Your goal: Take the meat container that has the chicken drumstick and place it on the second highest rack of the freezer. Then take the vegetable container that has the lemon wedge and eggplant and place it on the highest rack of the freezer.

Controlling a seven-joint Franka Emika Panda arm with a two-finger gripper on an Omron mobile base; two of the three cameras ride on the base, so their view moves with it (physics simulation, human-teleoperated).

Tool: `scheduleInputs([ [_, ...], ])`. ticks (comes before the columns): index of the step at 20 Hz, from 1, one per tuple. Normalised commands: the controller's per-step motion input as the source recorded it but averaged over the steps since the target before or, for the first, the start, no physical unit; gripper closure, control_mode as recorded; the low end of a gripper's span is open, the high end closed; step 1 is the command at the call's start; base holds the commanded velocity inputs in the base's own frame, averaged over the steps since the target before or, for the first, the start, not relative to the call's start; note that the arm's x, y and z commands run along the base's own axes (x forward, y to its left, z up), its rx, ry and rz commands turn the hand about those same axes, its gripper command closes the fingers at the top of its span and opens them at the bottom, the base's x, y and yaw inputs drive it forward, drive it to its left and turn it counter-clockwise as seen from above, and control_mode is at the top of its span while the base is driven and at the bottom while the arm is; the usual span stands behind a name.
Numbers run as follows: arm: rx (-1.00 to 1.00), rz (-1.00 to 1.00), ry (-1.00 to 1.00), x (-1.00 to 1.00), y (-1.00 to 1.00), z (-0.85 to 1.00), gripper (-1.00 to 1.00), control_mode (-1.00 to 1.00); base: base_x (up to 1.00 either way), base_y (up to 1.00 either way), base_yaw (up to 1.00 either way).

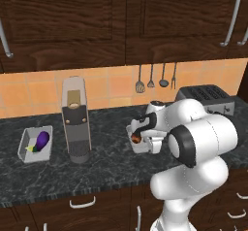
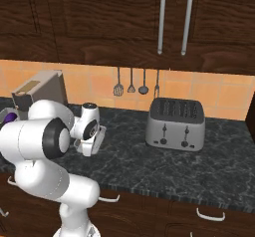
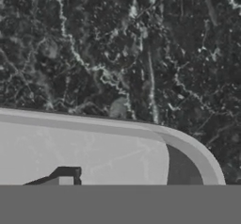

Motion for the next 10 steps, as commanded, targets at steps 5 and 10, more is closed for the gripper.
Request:
scheduleInputs([
  [5,0.00,0.00,0.00,0.00,0.00,0.00,1.00,-1.00,0.00,0.00,0.00],
  [10,0.00,0.00,-0.01,-0.07,0.00,0.00,1.00,-1.00,0.00,0.00,0.00],
])
